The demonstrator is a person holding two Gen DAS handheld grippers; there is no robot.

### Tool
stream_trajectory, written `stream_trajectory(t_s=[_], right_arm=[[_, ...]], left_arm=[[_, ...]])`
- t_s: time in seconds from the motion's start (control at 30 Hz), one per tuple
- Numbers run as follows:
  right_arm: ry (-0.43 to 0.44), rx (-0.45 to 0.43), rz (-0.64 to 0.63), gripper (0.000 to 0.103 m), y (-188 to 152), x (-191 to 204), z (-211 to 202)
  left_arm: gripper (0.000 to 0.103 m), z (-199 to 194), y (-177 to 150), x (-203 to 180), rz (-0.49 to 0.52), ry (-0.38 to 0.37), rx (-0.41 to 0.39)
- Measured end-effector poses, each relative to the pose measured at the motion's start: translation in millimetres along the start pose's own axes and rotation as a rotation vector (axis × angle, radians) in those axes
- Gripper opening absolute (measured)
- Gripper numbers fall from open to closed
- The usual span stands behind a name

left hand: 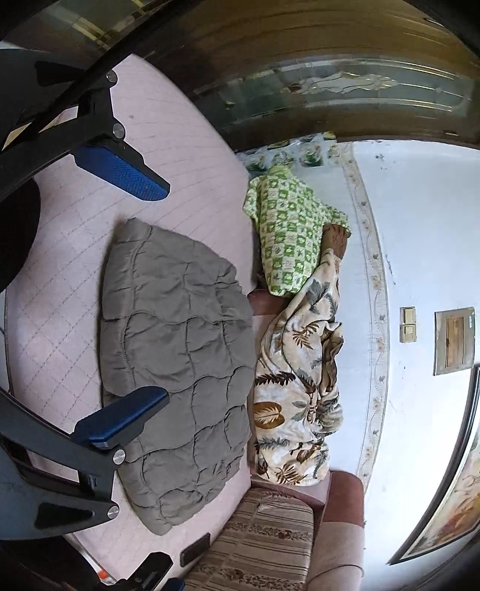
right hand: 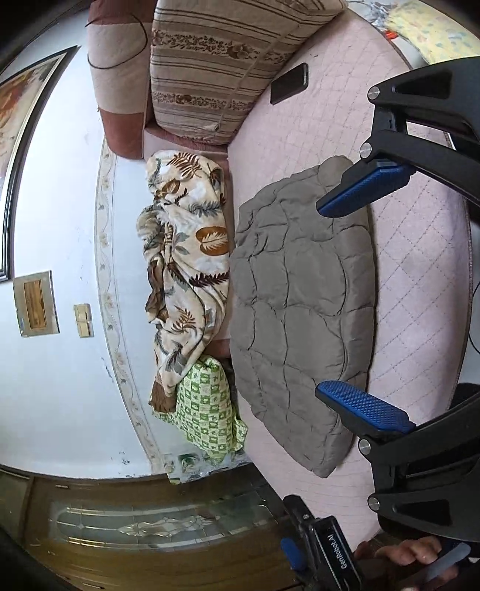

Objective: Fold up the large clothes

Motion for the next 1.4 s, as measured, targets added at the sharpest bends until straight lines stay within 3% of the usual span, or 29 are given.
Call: stream_trajectory(t_s=[0.13, 0.4, 0.87, 1.4], right_arm=[[-0.008, -0.008, -0.001, 0.093, 0, -2, -4], [-0.008, -0.027, -0.003, 0.093, 6, 3, -17], [0.0, 0.007, 0.016, 0.095, 2, 5, -17], [0.008, 0.016, 0.003, 0.095, -3, 10, -17]], left_arm=[[0.1, -7, 5, -5, 0.046, 0.094, -0.001], [0.1, -10, 3, -17, 0.123, 0.072, 0.022], [0.1, -15, 1, -13, 0.116, 0.102, 0.027], [0.1, -6, -6, -18, 0.113, 0.052, 0.063]])
Point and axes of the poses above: each gripper's, at about its wrist camera, not at the fingertips, and z roughly the way its jaws point, x to its left, y to its top, the point moved 5 cm from there along z, roughly the way its jaws point, and after that the axes turned 11 degrees about z, right-handed, at the moved point
